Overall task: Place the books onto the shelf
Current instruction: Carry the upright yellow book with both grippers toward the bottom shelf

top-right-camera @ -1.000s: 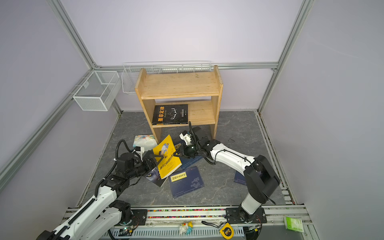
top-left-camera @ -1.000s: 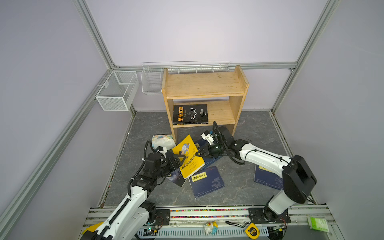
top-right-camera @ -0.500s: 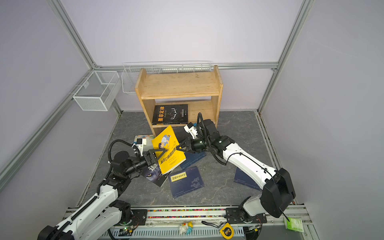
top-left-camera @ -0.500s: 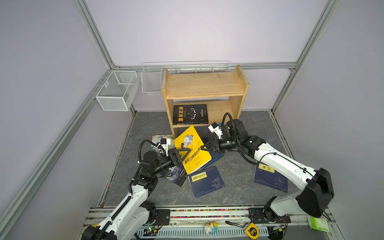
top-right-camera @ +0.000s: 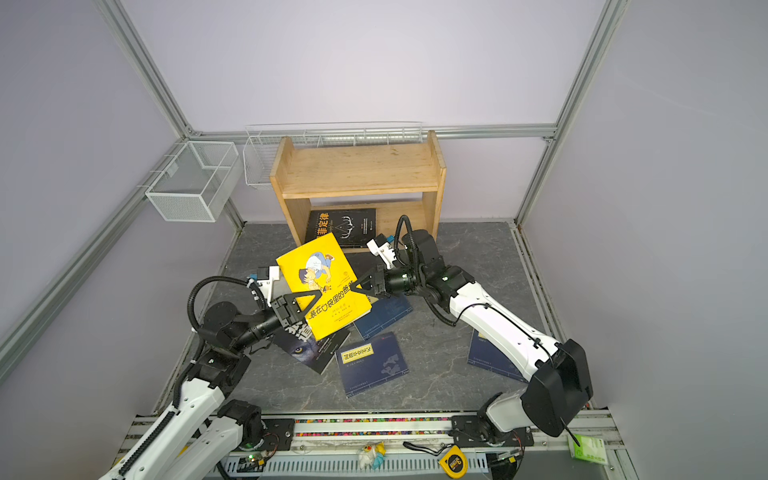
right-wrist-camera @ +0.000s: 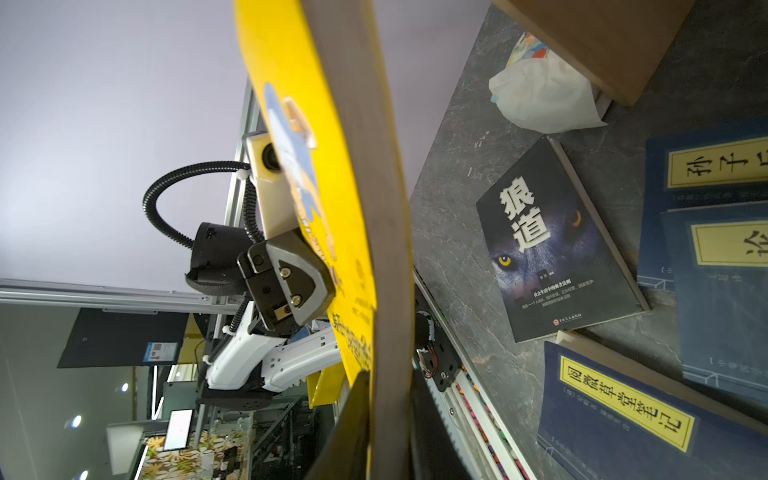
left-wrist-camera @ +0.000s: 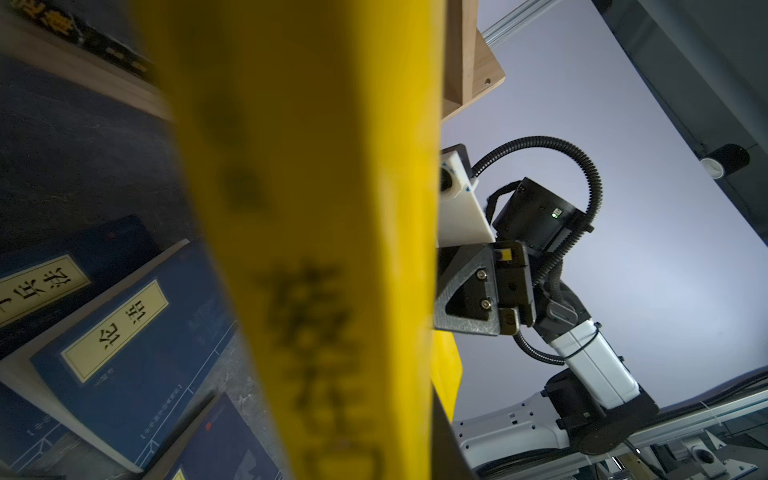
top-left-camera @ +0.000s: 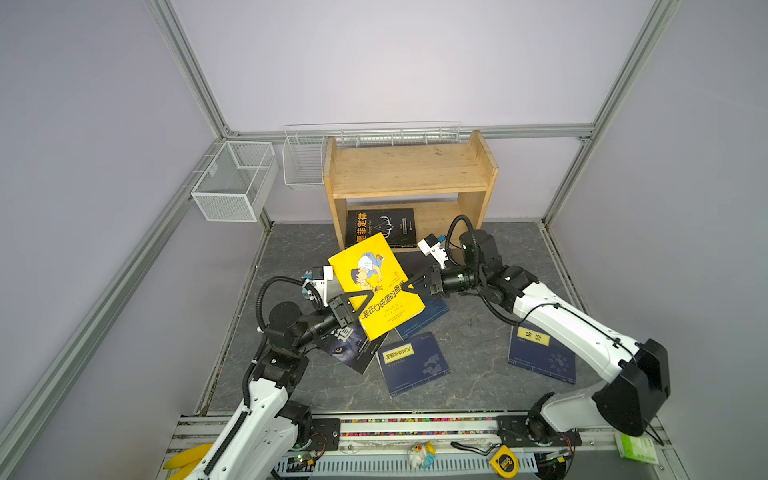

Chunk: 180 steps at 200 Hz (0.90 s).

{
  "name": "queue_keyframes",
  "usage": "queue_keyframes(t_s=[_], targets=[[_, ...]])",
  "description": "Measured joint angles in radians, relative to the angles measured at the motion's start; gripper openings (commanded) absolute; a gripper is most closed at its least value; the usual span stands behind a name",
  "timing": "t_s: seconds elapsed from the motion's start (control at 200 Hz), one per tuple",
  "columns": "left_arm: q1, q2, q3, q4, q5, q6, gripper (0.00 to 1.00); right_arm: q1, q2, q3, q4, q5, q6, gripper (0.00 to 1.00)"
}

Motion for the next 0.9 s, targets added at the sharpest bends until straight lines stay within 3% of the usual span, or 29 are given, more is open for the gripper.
queue_keyframes(t_s=[0.03,0.085,0.255,0.475,0.685,0.9], targets=[[-0.008,-0.006,0.015,-0.016,-0.013,0.013,0.06,-0.007,0.0,0.003,0.004,0.011,0.002,0.58],[-0.033,-0.014,0.042,-0.05,-0.047,0.034,0.0,-0.024,0.0,0.008,0.01,0.029,-0.003,0.66],[-0.113,0.034,0.103,-0.116,-0.175,0.054,0.0,-0.095,0.0,0.01,0.025,0.08,-0.003,0.81],[-0.151,0.2,0.119,-0.067,-0.355,-0.037,0.0,-0.179,-0.062,-0.067,0.046,0.137,-0.005,0.98],[-0.206,0.326,0.184,0.024,-0.46,-0.119,0.0,-0.209,-0.172,-0.196,0.129,0.161,0.026,0.98],[-0.235,0.392,0.245,0.117,-0.533,-0.177,0.0,-0.208,-0.213,-0.379,0.344,0.146,0.166,0.98]])
